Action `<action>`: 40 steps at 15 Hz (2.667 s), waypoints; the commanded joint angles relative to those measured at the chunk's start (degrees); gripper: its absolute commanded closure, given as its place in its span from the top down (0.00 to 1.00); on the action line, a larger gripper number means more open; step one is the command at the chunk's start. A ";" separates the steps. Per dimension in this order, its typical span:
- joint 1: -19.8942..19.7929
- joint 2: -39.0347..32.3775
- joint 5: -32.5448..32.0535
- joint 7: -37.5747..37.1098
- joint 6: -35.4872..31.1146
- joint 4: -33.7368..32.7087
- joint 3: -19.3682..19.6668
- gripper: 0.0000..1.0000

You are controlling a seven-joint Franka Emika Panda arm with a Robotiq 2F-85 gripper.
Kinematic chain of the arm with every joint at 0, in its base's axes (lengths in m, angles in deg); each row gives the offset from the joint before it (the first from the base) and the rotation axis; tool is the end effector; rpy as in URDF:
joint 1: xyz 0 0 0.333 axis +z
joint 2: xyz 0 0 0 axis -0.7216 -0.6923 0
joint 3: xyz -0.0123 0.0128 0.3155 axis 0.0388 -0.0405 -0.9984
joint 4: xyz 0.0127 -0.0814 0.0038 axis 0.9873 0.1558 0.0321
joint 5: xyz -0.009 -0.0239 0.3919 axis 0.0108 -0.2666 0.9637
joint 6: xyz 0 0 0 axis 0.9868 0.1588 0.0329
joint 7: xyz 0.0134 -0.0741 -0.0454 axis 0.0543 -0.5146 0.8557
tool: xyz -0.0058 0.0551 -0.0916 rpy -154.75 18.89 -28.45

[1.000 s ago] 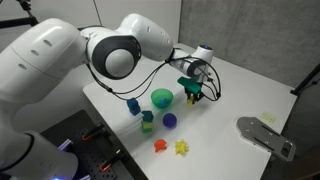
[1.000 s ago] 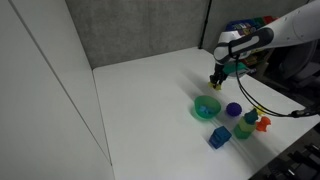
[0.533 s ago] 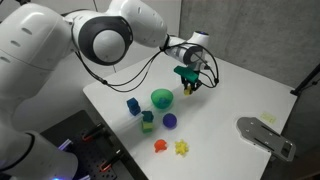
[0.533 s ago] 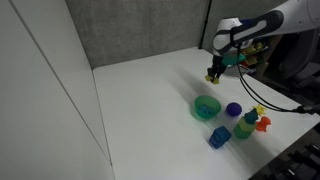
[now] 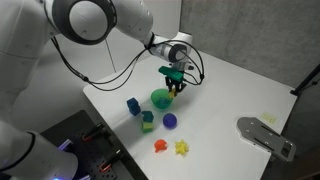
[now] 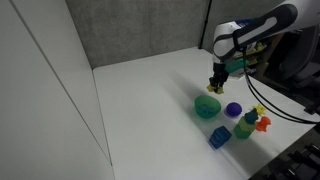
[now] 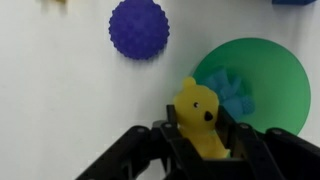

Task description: Put the yellow toy animal in the bowl

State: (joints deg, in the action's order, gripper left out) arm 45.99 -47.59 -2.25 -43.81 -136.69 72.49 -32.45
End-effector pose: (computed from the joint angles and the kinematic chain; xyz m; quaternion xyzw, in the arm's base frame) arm 0.6693 -0.0295 0.1642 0.9919 0.0255 -0.1224 0.0229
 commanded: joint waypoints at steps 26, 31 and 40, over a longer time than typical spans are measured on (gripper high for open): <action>-0.63 18.02 -4.82 1.86 0.02 12.13 -0.72 0.99; -2.58 26.28 -4.92 2.44 4.05 15.84 0.13 1.00; -4.29 41.22 -4.43 4.27 6.98 26.69 1.12 1.00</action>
State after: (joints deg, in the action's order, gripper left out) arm 42.06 -12.53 -7.50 -41.47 -130.98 94.86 -31.42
